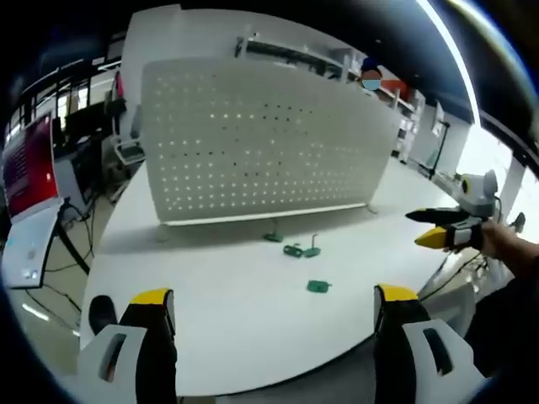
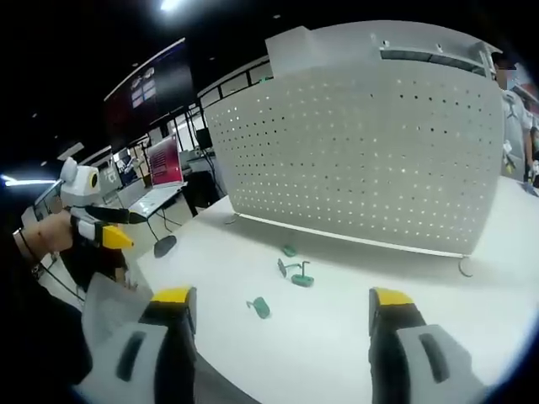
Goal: Insert the hook assembly into the mounting plate slot until the hook locks in place.
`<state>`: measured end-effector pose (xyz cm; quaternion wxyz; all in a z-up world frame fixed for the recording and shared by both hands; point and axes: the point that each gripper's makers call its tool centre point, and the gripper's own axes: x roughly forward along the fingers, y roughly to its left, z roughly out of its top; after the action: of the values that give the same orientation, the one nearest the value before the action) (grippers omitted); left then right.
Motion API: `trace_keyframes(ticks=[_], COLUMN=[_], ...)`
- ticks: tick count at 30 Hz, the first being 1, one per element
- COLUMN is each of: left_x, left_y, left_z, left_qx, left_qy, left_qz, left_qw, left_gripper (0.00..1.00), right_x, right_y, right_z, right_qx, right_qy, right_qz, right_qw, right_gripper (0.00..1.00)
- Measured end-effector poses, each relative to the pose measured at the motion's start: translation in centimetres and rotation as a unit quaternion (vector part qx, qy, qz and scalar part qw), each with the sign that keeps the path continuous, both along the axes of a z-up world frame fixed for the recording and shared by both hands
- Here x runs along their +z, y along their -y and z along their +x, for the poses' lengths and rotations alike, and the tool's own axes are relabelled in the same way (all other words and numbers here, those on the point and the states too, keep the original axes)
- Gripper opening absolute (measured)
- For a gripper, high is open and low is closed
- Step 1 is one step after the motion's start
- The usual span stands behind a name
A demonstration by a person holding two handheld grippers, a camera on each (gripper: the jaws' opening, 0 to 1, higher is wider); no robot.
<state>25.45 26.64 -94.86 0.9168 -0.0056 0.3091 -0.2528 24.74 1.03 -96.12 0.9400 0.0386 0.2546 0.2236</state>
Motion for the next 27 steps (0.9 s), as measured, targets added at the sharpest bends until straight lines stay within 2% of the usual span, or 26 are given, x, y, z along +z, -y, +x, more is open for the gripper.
trace_keyframes(ticks=[27], left_x=[-1.1], left_y=[-0.4], left_z=[0.1], left_qx=[0.0], left_qy=[-0.017], left_qz=[-0.007], left_qw=[0.9998], left_gripper=[0.98], right_x=[-0.5], right_y=[-0.3], right_z=[-0.1], right_qx=[-0.003], right_qy=[-0.008], right_qz=[-0.006], right_qw=[0.9999], right_gripper=[0.8])
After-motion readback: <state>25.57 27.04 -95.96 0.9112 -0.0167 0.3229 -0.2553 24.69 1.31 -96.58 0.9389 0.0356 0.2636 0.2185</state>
